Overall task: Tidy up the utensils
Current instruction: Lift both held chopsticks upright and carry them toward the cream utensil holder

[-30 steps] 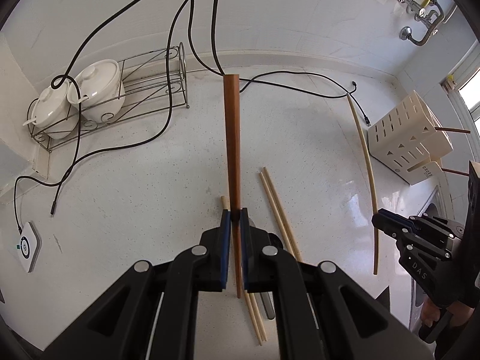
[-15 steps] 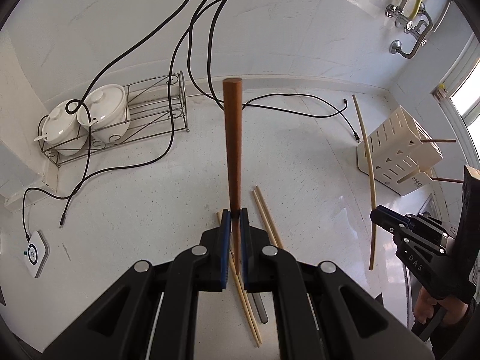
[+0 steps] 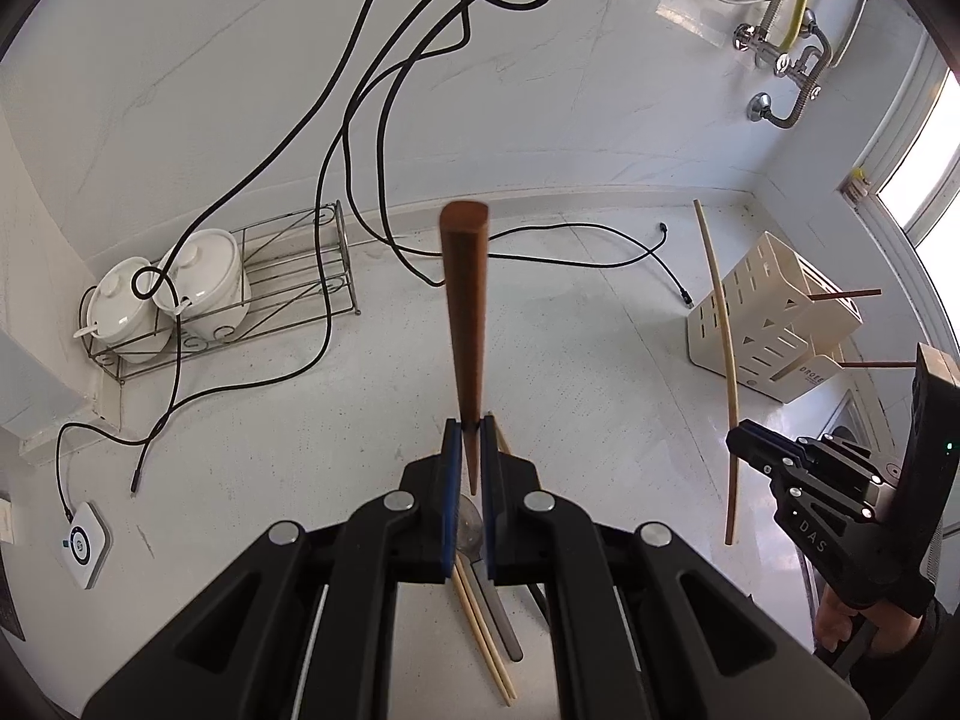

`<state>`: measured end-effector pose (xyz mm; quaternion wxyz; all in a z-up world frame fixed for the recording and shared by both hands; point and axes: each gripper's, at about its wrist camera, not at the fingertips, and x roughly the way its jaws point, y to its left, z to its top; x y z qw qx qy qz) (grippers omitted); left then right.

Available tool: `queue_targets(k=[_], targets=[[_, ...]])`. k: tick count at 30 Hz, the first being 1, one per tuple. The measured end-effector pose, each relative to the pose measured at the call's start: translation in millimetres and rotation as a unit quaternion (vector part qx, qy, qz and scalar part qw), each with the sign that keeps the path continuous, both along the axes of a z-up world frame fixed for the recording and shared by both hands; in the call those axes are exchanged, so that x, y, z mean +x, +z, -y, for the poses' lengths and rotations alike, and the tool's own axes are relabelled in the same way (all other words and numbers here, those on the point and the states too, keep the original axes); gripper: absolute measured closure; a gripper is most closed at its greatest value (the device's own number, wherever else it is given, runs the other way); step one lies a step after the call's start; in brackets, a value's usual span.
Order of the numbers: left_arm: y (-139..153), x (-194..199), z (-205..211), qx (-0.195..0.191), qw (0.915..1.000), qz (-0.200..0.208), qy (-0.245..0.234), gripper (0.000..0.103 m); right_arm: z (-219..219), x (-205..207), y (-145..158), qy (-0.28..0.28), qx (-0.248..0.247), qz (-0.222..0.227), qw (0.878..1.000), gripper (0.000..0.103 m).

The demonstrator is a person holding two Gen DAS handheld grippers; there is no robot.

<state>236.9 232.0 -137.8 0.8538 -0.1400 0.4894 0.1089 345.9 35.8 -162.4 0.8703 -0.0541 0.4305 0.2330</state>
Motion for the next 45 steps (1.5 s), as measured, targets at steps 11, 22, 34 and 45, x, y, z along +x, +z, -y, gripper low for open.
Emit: queue_targets(k=[11, 22, 34, 45], targets=[[32, 27, 25, 0.019, 0.9983, 0.032, -0.044, 0.097, 42, 3, 27, -0.067, 0.029, 0.047, 0.996, 0.097], [77, 73, 73, 0.029, 0.9901, 0.086, -0.108, 0.097, 113, 9, 73, -0.148, 0.080, 0.108, 0.980, 0.097], [124, 131, 123, 0.035, 0.9725, 0.139, -0.183, 0.097, 189, 17, 121, -0.205, 0.112, 0.189, 0.954, 0.097], [127, 179, 173, 0.024, 0.9604, 0.147, -0.236, 0.097, 238, 36, 117, -0.225, 0.147, 0.229, 0.936, 0.097]])
